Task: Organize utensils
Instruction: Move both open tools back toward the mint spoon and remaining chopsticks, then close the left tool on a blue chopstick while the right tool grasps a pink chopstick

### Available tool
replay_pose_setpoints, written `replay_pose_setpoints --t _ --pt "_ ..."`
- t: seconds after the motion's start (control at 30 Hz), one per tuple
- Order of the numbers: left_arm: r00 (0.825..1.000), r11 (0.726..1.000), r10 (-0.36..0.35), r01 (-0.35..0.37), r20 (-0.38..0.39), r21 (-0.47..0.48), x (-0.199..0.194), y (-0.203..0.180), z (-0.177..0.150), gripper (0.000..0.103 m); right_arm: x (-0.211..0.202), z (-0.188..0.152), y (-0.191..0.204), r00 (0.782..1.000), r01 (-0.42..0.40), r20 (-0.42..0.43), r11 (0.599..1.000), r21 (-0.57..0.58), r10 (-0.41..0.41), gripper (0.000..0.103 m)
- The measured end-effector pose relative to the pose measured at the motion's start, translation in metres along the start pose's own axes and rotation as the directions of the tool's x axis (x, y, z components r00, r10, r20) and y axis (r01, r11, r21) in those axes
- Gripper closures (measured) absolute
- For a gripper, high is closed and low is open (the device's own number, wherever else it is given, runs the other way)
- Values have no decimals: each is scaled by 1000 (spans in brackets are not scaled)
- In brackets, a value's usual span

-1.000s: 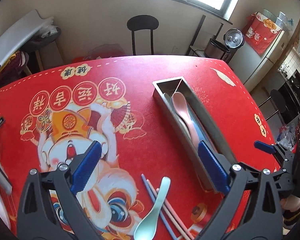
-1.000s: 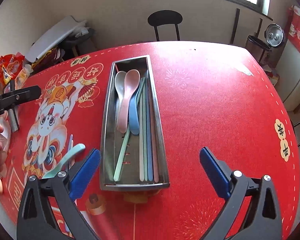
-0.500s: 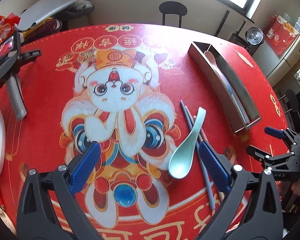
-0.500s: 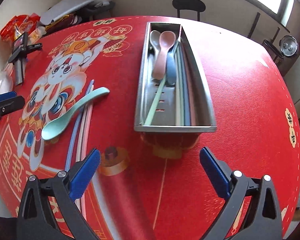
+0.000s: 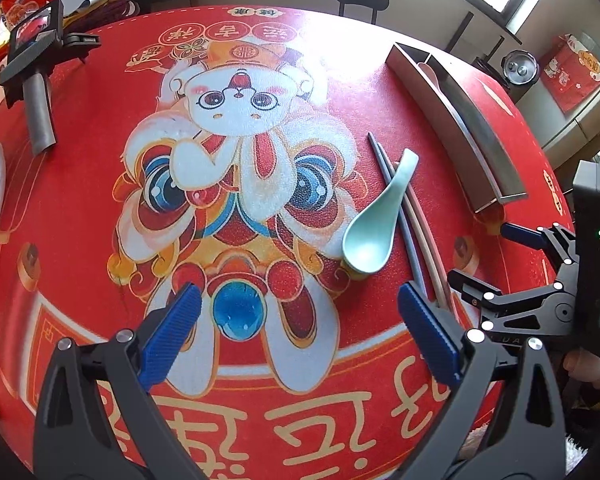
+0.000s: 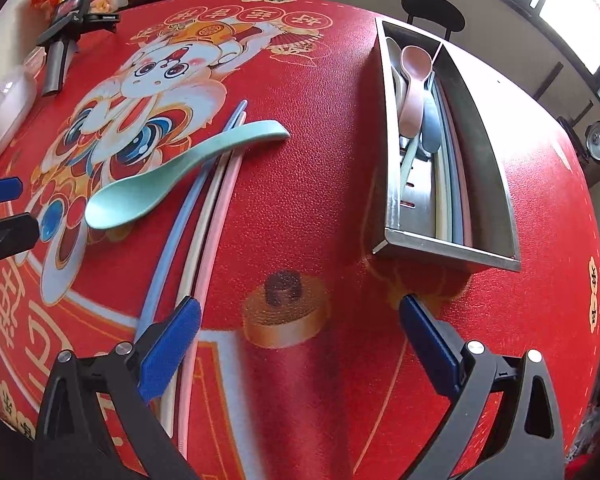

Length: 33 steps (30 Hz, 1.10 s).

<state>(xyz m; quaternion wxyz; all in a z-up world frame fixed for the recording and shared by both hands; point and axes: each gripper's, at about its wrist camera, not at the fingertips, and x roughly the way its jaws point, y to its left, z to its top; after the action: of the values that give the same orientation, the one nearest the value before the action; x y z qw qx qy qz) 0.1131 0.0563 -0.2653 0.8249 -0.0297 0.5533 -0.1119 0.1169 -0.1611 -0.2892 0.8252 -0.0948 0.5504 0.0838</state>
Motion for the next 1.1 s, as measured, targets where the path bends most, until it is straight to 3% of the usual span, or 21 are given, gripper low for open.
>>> replay_pose_setpoints --t 0.37,0.6,0.77,0.93,1.03,1.1 --pt "1000 1000 -15 15 6 -3 0 -10 1 6 3 9 3 1000 -10 -9 1000 5 10 6" --pt "1000 1000 -25 25 19 9 -2 -14 3 6 6 11 7 999 30 -24 999 -15 -31 6" --pt "999 999 -44 44 29 20 -4 -19 2 8 11 7 -10 999 -1 -52 998 66 5 7" --pt "998 996 -64 63 14 58 -2 -29 3 27 6 4 -11 998 -41 -37 997 67 44 25" --pt "996 992 -92 91 12 84 -2 -35 4 36 3 5 -5 998 -52 -26 998 39 53 40" --pt "992 988 -128 127 6 94 -2 -38 5 49 0 6 -2 998 -58 -20 998 24 59 56"
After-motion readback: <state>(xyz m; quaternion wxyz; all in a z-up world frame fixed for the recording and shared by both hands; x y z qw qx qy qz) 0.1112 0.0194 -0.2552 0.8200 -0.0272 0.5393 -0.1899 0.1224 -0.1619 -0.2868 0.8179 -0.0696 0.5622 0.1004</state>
